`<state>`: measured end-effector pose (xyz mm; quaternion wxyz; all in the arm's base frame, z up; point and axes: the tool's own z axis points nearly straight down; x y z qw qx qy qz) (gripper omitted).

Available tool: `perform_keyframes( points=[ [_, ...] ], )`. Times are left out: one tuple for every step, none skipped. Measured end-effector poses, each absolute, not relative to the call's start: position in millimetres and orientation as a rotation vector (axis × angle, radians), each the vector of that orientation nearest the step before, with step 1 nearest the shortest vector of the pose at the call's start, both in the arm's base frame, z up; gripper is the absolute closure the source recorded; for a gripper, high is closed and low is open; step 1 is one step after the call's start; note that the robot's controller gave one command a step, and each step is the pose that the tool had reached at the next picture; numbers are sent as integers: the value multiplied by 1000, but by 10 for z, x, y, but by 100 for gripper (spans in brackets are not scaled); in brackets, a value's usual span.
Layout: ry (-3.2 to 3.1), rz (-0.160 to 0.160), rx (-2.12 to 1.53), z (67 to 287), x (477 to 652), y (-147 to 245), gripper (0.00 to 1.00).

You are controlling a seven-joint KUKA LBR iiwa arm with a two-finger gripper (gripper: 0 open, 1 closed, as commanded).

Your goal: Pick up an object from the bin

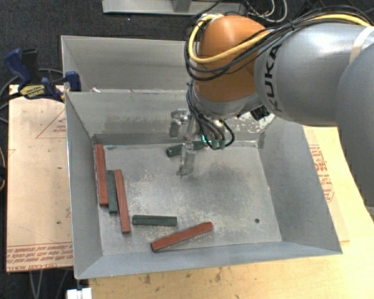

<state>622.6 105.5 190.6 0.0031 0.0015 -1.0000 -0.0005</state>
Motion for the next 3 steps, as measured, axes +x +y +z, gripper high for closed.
perform_keyframes(
  points=[
    [-3101,-2,471,998,5453,1049,0],
    [-3099,-2,515,691,5053,1177,0],
    [-3104,-3,508,718,5076,1175,100]
  ],
)
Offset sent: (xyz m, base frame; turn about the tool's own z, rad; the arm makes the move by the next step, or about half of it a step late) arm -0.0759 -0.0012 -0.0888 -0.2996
